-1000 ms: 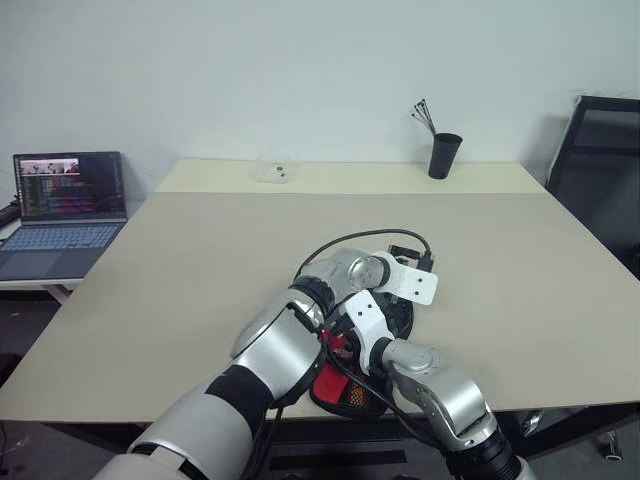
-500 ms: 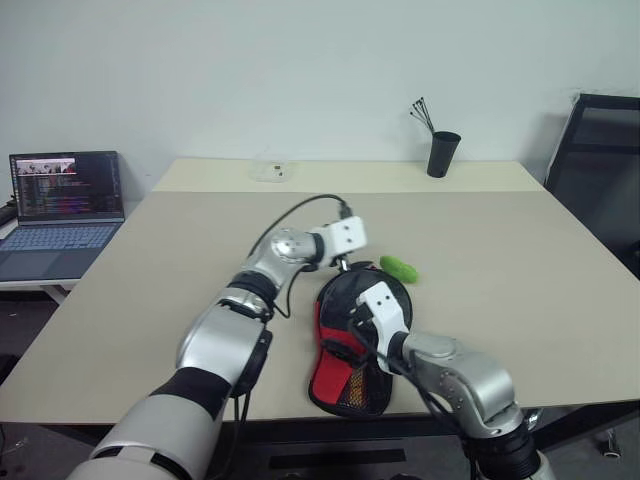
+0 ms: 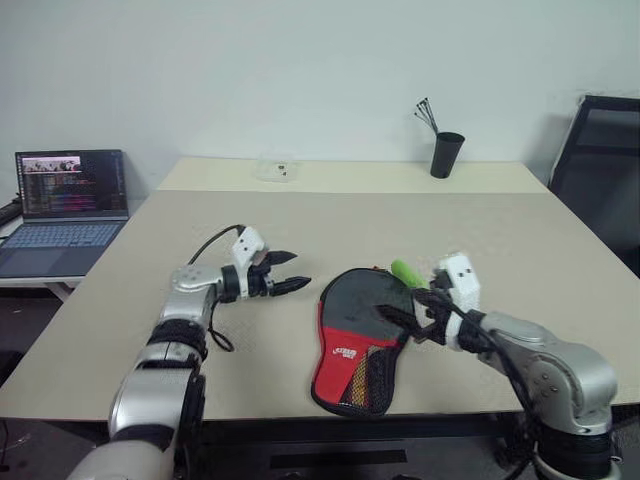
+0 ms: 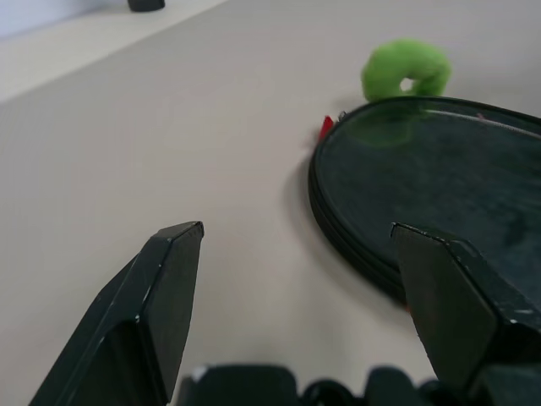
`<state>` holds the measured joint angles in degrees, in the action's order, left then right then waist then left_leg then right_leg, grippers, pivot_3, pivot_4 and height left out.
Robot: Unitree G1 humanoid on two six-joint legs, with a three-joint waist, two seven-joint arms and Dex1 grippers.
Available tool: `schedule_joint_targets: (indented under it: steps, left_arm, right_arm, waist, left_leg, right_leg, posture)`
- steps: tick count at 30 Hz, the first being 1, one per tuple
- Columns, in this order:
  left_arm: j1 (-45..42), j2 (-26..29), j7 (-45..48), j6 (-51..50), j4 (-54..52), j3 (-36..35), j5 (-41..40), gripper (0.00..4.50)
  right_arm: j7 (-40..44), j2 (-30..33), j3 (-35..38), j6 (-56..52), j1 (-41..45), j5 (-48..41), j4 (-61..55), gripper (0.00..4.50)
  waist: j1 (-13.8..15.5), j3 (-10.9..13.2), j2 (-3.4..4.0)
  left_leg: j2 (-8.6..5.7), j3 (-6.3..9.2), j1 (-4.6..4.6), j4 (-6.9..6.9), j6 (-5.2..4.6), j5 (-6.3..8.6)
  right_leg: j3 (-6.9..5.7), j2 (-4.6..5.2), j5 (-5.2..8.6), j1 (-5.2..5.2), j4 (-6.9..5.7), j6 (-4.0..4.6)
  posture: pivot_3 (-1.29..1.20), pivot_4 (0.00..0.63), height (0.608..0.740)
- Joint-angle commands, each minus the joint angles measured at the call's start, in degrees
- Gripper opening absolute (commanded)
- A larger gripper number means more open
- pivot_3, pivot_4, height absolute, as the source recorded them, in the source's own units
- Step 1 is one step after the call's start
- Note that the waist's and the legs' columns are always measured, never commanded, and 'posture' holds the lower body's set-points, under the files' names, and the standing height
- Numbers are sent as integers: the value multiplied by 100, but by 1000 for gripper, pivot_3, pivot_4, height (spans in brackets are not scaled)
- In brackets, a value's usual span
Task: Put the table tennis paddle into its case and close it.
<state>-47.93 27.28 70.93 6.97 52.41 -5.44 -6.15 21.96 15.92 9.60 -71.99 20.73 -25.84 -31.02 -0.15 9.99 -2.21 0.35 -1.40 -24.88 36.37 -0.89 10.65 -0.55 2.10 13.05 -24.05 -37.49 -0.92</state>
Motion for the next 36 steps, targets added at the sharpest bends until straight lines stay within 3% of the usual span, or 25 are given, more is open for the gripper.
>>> schedule_joint_targets:
  steps: [1,9,17,20,31,36]
  left_arm:
    - [446,89,130,-741,-1465,-2,-460,3840]
    - [942,264,103,-1733,-3227,102,-947,3840]
    - [939,304,-127,-1999,-3617,122,-1097,3840]
    - [971,318,-180,-2027,-3680,123,-1097,3892]
    - [1029,319,-309,-2084,-3837,155,-1116,3892]
    - [1074,316,-354,-2110,-3916,184,-1129,3892]
  right_arm:
    - [-175,0,159,444,-122,87,320,4500]
    - [-570,-802,343,1087,116,-78,1600,4500]
    - [-628,-782,103,1601,287,93,2379,4500]
    - [-531,-693,-43,1721,288,119,2510,3949]
    - [25,-212,-815,2383,737,504,3011,140]
    - [311,-120,-1049,2687,1132,656,3416,19]
  waist:
    - [-1,0,0]
    - [-17,1,3]
    - [-19,2,4]
    - [-19,2,4]
    - [-42,2,4]
    - [-53,3,5]
  left_leg:
    - [1,-1,1,0,0,0]
    - [7,-2,10,2,-1,-1]
    - [6,-6,10,2,-1,-1]
    - [6,-7,10,3,-1,-1]
    - [7,-8,11,3,-1,-1]
    - [9,-9,12,1,-1,-1]
  right_leg:
    - [2,-1,0,-1,-3,2]
    - [6,-10,10,0,-20,-4]
    - [7,-11,20,-1,-19,-18]
    - [8,-11,20,-1,-19,-19]
    - [11,-12,21,-1,-19,-18]
    - [11,-14,22,-3,-20,-16]
  posture:
    - [0,150,740]
    - [0,150,740]
    - [0,150,740]
    - [0,150,740]
    - [0,150,740]
    - [0,150,740]
